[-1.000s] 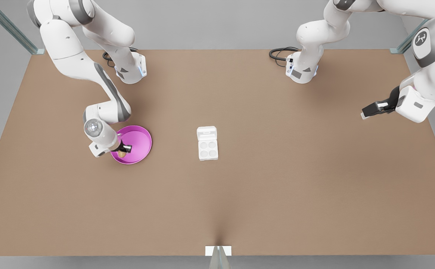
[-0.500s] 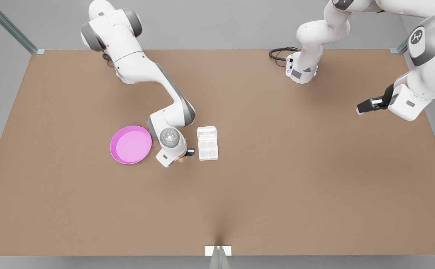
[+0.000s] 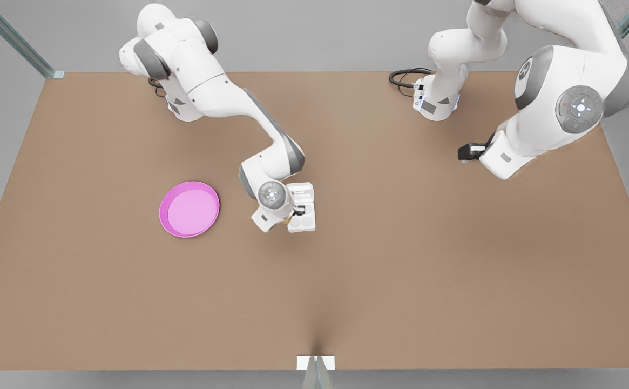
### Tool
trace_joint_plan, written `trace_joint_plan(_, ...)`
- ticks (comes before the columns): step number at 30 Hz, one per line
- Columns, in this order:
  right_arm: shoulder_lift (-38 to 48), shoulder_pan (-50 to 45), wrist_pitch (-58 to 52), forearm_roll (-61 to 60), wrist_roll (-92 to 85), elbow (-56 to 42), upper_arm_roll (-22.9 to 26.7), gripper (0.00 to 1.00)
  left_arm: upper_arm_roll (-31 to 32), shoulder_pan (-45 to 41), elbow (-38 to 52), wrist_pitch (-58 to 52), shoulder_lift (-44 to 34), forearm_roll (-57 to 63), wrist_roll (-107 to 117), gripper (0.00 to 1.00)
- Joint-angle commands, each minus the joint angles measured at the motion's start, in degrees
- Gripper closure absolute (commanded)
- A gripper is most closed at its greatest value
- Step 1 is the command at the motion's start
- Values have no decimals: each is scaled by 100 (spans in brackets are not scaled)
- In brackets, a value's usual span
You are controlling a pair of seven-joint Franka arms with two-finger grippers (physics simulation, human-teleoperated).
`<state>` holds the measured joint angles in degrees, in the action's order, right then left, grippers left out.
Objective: Pack egg into the box and close the box lid
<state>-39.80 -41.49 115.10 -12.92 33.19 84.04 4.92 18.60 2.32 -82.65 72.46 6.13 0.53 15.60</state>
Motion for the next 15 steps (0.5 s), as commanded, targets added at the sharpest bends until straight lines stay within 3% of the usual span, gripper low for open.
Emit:
trace_joint_plan(1, -55, -95, 30, -61, 688, -99, 0, 51, 337, -144, -506, 928, -252, 26, 1059, 0)
trace_joint_plan(6, -353, -544, -31, -369, 803, -441, 290, 50, 398, -83, -506, 901, -200, 17, 1094, 0)
trace_joint_plan(15, -749, -755, -14, -501, 847, -714, 361, 50, 398, -65, -489, 840, -200, 26, 1094, 0)
